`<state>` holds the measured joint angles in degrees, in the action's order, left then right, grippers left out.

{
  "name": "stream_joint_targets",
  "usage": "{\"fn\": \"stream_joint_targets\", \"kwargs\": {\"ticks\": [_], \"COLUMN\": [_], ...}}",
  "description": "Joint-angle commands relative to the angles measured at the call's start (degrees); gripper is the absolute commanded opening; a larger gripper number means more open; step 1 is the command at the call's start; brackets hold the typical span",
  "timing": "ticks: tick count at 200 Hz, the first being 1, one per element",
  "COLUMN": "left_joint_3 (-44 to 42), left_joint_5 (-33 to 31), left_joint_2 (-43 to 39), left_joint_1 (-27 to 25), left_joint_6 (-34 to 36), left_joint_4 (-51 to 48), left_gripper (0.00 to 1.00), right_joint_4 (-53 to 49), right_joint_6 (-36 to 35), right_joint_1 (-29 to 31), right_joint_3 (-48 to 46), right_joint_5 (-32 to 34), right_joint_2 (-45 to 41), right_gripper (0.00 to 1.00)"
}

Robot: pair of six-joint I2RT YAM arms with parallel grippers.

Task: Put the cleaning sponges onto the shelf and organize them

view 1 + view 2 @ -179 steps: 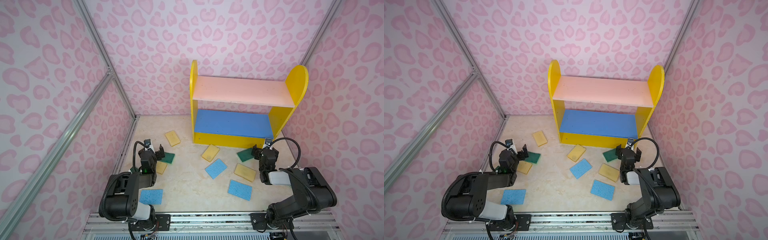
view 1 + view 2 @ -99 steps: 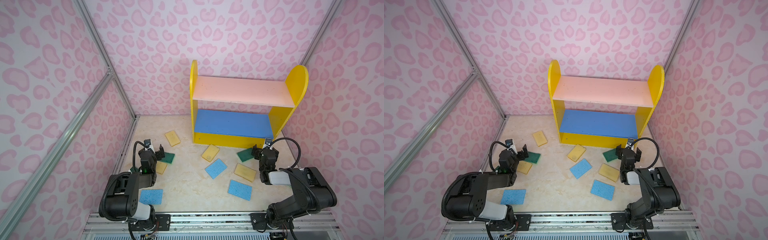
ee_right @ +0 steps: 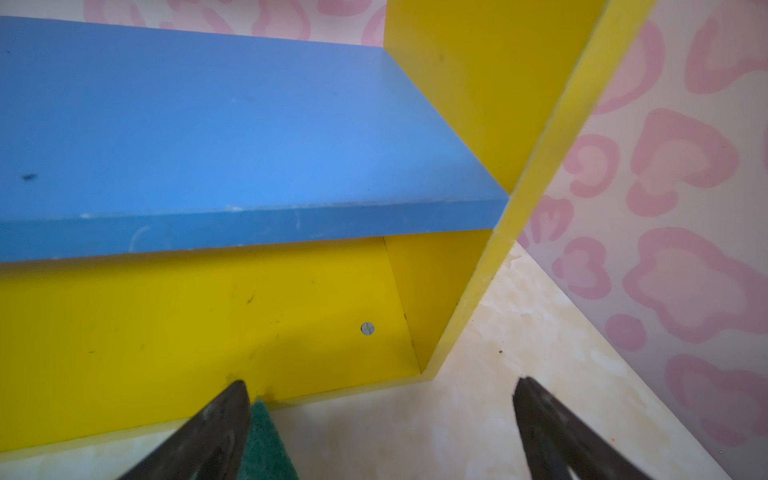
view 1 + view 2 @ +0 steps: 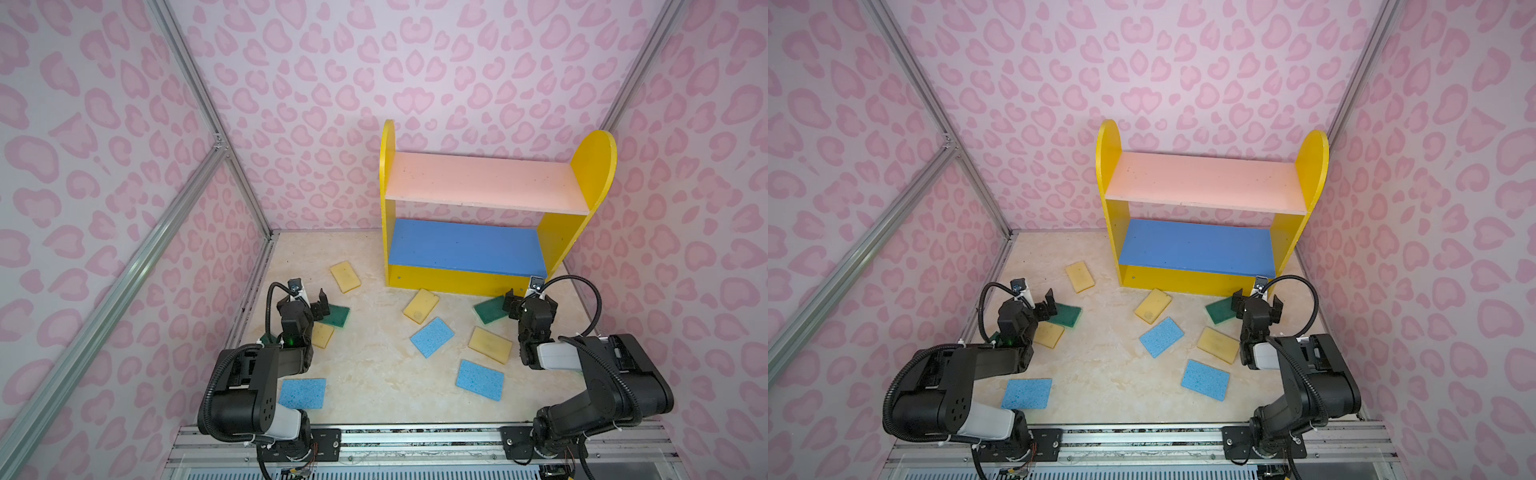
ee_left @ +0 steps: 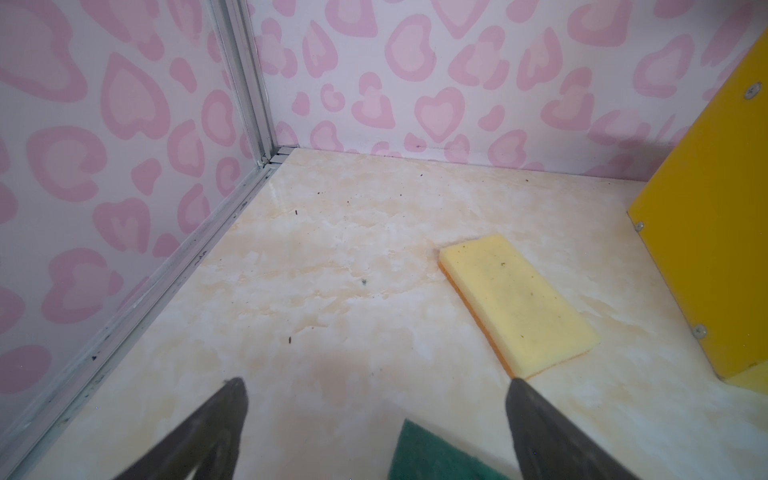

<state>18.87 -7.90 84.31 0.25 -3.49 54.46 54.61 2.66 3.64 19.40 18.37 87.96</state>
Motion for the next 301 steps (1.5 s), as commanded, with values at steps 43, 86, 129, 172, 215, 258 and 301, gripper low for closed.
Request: {"fn": "stream_joint_targets", "kwargs": {"ticks": [43, 86, 129, 172, 215, 258, 301], "left_joint_3": [0.33, 8.28, 14.78, 23.80, 24.91, 22.49, 20.53], "left_joint_5": [0.19, -4.41, -3.18, 1.31, 1.88, 0.82, 9.76], "left_joint_2": [0.10, -3.82, -13.07, -20.01, -27.67, -22.50, -12.74], "left_joint_1": [0.04, 0.05, -0.48, -5.11, -18.51, -32.45, -35.38], "left_joint_6": [0.03, -0.89, -3.17, -9.28, -17.05, -17.80, -19.27], "left_joint_4": [0.98, -17.08, -34.52, -55.16, -63.04, -65.67, -59.78], "left_gripper": [0.98, 0.98, 1.00, 0.97, 0.98, 0.91, 0.74], "right_joint_4": [1.20, -2.67, -34.63, -50.69, -54.51, -60.53, -57.49], "right_joint_6": [0.44, -1.30, 8.95, 19.58, 27.59, 32.48, 39.05], "right_joint_1": [-0.05, 2.39, 4.35, 5.33, 9.02, 11.82, 11.91], "right_joint_3": [-0.15, 0.74, 11.36, 13.77, 7.24, 4.84, -2.53], "right_joint_5": [0.09, 5.44, 7.55, 2.08, -10.52, -18.55, -24.35], "right_joint_2": [0.08, -5.16, -17.09, -28.43, -43.12, -48.98, -52.80], "right_gripper": [1.00, 1.00, 1.00, 0.95, 0.94, 0.90, 0.90]}}
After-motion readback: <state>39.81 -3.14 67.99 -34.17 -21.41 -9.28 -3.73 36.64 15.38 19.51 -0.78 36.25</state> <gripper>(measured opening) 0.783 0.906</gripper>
